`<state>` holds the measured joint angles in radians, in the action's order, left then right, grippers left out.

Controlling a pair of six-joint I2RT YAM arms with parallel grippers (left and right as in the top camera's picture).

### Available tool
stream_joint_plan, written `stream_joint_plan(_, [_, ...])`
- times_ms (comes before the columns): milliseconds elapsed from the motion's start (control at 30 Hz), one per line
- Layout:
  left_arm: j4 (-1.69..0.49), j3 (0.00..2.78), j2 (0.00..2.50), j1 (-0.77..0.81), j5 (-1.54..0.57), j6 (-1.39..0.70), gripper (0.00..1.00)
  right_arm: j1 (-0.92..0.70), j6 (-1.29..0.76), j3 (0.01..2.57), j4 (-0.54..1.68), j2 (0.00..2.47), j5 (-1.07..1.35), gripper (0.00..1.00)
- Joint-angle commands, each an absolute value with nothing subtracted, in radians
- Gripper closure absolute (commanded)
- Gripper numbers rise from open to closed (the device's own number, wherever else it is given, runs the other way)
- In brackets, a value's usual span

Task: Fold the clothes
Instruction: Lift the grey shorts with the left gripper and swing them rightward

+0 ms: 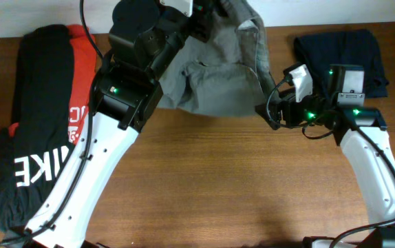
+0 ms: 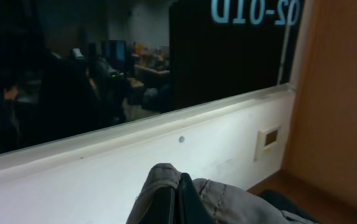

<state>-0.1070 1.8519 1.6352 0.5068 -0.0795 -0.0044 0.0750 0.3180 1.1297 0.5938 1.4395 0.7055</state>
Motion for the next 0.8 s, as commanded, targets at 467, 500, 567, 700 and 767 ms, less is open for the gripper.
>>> stream_joint_plan(467, [-0.114,1.967,1.567,0.521,-0.062,-0.015,0.99,-0.003,0.342,1.148,0.596,1.486,0.575,0.86])
stream_joint_plan(500, [-0.120,1.979,1.566,0.521,-0.059,-0.015,0.99,-0.003,0.338,1.148,0.597,1.486,0.576,0.85])
stream_joint_plan(567, [-0.142,2.008,1.563,0.521,-0.060,-0.015,0.99,-0.008,0.336,1.148,0.597,1.486,0.579,0.74])
stream_joint_plan(700, [-0.203,2.061,1.563,0.521,-0.060,-0.015,0.99,-0.023,0.336,1.148,0.588,1.486,0.579,0.46])
stream_joint_plan(767, [-0.211,2.069,1.561,0.521,-0.060,-0.015,0.99,-0.028,0.336,1.148,0.586,1.486,0.579,0.46])
